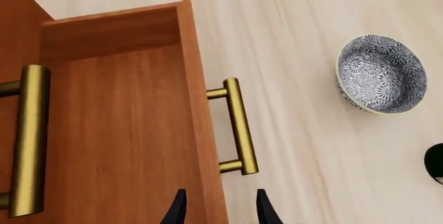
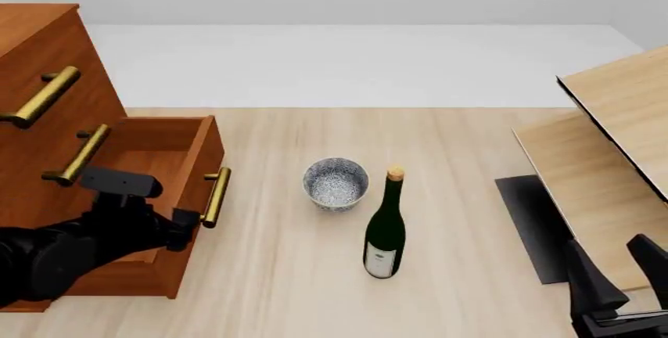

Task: Put the wine bottle in the bottom drawer of the cabinet.

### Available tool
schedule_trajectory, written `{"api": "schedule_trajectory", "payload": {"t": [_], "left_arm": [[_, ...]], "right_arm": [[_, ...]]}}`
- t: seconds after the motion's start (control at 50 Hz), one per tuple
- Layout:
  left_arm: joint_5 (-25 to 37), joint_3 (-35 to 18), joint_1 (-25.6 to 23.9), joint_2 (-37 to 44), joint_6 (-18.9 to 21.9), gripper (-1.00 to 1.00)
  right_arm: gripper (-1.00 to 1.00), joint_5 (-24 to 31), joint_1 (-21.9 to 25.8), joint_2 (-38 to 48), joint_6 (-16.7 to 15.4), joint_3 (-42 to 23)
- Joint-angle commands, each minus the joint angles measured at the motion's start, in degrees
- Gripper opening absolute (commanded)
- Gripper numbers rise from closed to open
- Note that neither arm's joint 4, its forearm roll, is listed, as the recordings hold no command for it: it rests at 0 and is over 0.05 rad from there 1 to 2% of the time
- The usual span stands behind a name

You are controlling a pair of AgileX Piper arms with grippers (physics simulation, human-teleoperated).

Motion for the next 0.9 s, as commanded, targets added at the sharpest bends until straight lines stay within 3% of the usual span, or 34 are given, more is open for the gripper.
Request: {"api": "schedule_trajectory", "payload": {"t": [0.02, 0.28, 0.3, 0.9], "left_arm": [[-1.71, 0.73, -0.49, 1.37, -0.13, 1.0], [-3.2, 1.0, -3.14, 3.35, -3.14, 1.0], [-3.59, 1.26, -3.48, 3.26, -1.25, 1.0], [-3.72, -0.08, -7.98, 4.81, -3.02, 1.0]], "right_arm": [[1.0, 0.05, -0.07, -0.02, -0.14, 0.0], [1.0, -0.18, -0.05, 0.09, -0.32, -0.01], [1.0, 0.18, -0.03, -0.33, -0.37, -0.02], [1.0, 0.1, 0.42, 0.04, -0.39, -0.03]]}}
